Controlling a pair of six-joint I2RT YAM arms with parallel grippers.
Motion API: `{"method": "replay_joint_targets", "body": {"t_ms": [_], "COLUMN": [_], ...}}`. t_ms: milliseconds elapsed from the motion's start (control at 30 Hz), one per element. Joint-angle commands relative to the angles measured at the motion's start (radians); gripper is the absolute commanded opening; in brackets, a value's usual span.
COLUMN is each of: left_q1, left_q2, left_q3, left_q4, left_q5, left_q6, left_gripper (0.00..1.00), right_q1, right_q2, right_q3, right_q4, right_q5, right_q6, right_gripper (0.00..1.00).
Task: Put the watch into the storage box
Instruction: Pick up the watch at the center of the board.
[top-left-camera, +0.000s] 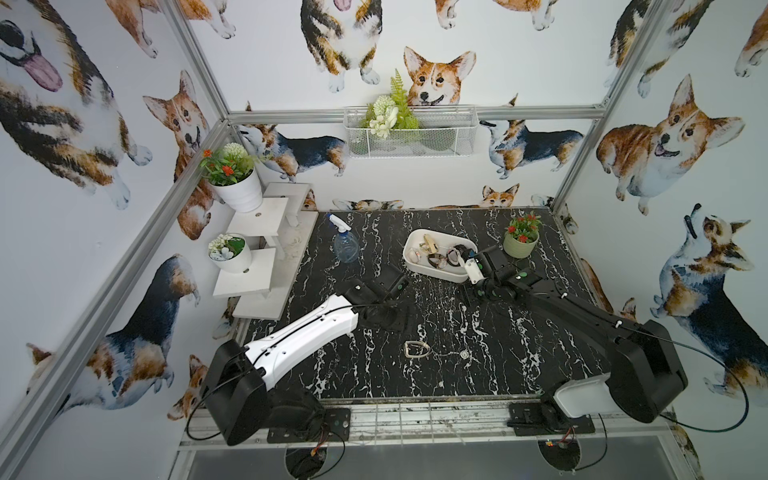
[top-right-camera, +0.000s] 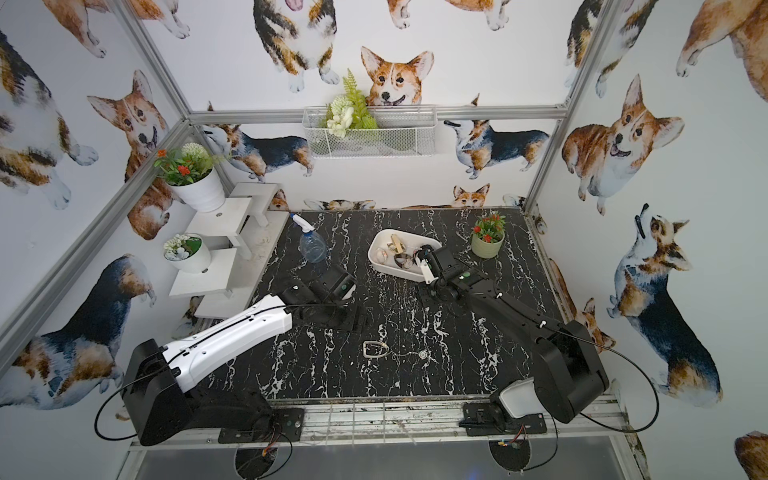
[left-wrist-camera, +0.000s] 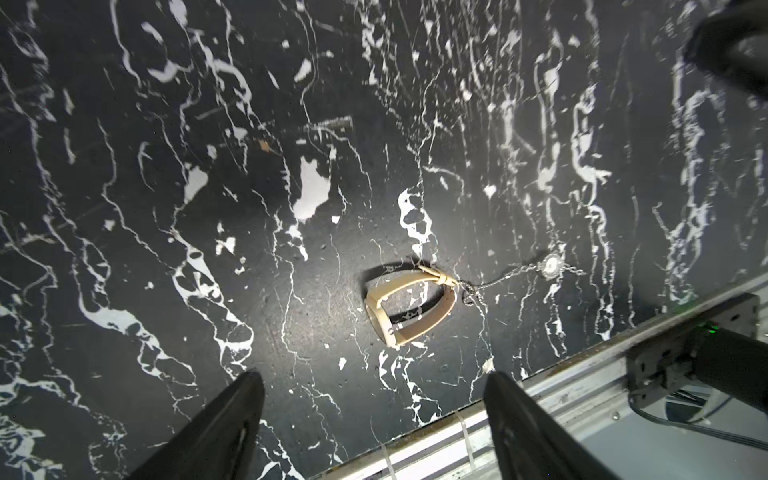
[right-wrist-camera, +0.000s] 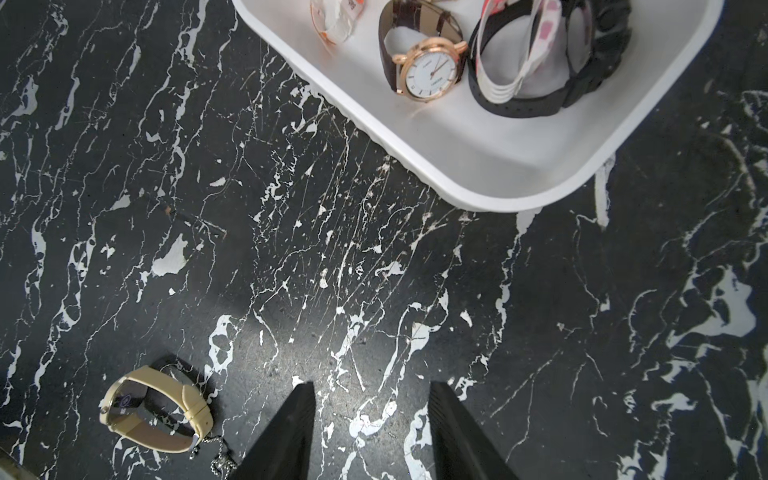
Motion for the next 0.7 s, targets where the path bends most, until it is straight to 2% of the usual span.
{"method": "replay_joint_targets", "body": {"t_ms": [0, 200, 300, 567, 667], "left_q1": [-0.039, -0.055, -0.055, -0.066, -0.067], "left_q2": [0.023, 0.066, 0.096, 0.177, 0.19], "left_q3": [-0.04, -0.099, -0.104, -0.107, -0.109], "left_q4": [0.045, 0.131, 0.15, 0.202, 0.199], "left_q5": [-0.021, -0.047, -0.041, 0.006, 0.013], "left_q6": [-0.083, -0.117, -0.111, -0.119, -0.116], "left_gripper": [0.85, 0.71, 0.69, 0.53, 0.51], "right_q1": [0.002, 0.001, 0.001, 0.002, 0.001], "right_q2": [-0.016, -0.013, -0.013, -0.005, -0.002], "right_q3": [-0.019, -0.023, -0.021, -0.021, -0.021], "right_q4": [0.039, 0.032, 0.03, 0.027, 0.027], "right_q5": [0.009, 0.008, 0.013, 0.012, 0.014], "right_q6": [0.026, 0.029, 0.026, 0.028, 0.029], "right_gripper": [0.51, 0.51, 0.51, 0.51, 0.51]}}
